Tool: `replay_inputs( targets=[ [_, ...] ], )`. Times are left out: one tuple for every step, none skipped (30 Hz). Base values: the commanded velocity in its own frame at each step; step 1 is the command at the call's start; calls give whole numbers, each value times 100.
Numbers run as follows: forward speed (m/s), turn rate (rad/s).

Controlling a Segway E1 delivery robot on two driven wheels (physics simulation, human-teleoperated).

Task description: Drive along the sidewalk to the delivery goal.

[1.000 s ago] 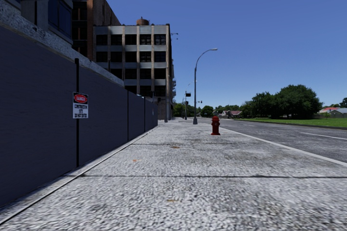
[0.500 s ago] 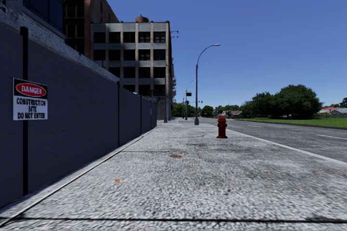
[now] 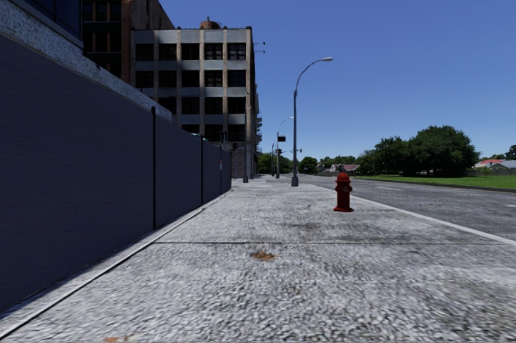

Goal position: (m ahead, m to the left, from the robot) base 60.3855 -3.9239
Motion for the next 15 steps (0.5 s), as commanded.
replay_inputs(
  targets=[
    [200, 0],
    [200, 0],
    [200, 0],
    [200, 0],
    [200, 0],
    [200, 0],
    [200, 0],
    [200, 0],
    [200, 0],
    [200, 0],
    [200, 0],
    [200, 0],
    [200, 0],
    [200, 0],
    [200, 0]
  ],
)
